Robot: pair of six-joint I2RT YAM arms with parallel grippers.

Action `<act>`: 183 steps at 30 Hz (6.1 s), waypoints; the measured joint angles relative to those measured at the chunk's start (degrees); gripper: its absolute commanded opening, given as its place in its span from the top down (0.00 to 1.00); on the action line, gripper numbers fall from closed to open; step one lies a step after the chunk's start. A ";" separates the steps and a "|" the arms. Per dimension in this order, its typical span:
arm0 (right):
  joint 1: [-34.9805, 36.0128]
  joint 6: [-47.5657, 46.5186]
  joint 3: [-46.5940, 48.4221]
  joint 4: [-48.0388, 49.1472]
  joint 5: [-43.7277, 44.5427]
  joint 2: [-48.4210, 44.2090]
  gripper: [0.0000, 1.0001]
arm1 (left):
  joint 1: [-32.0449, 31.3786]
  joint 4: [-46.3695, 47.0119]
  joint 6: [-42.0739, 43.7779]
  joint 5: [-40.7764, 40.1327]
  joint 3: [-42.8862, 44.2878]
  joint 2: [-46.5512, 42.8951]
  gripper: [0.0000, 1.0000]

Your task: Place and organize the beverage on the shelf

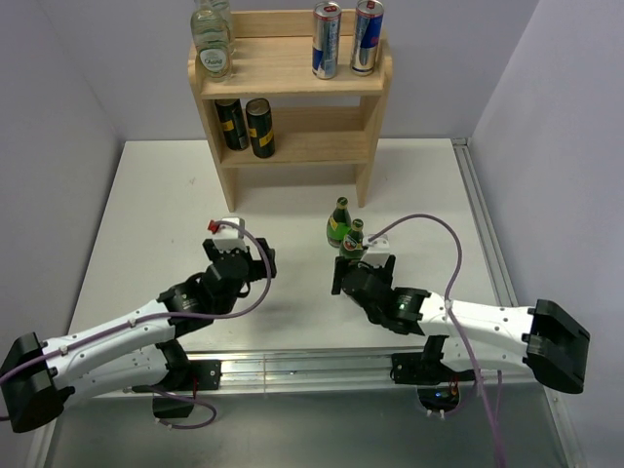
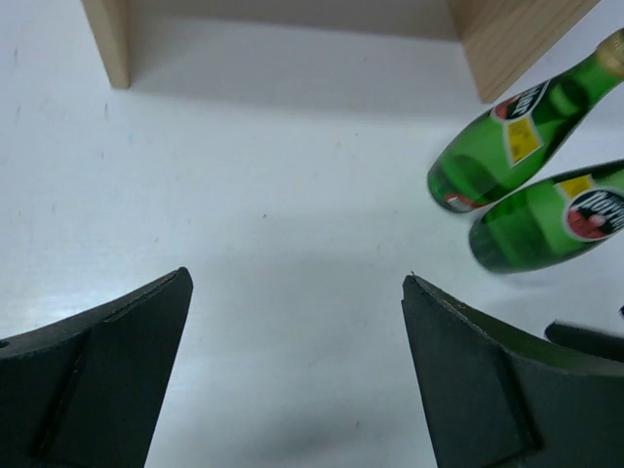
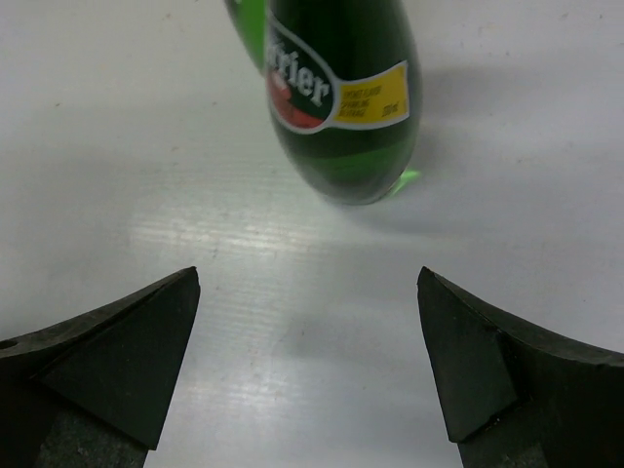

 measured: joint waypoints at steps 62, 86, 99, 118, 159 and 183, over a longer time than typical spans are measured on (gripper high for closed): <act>-2.01 2.80 4.68 12.94 11.30 21.77 1.00 | -0.76 -1.46 -3.50 -1.09 -10.51 -10.19 0.04; -9.20 -22.29 32.20 11.30 9.99 16.79 1.00 | -0.76 -1.42 -3.67 -1.53 -10.60 -9.55 0.01; -22.36 -29.03 47.87 9.99 2.51 31.01 1.00 | -0.76 -1.51 -5.11 -3.02 -10.80 -8.96 0.01; -27.10 -30.49 61.29 10.40 2.49 44.89 1.00 | -0.76 -1.49 -5.11 -3.02 -10.82 -8.92 0.01; -28.04 -25.70 63.78 16.00 11.45 48.96 0.00 | -0.76 -1.49 -5.11 -2.99 -11.13 -9.01 0.01; -27.50 -21.24 49.46 9.11 -0.07 33.46 0.00 | -0.76 -1.46 -5.11 -2.99 -11.15 -9.01 0.01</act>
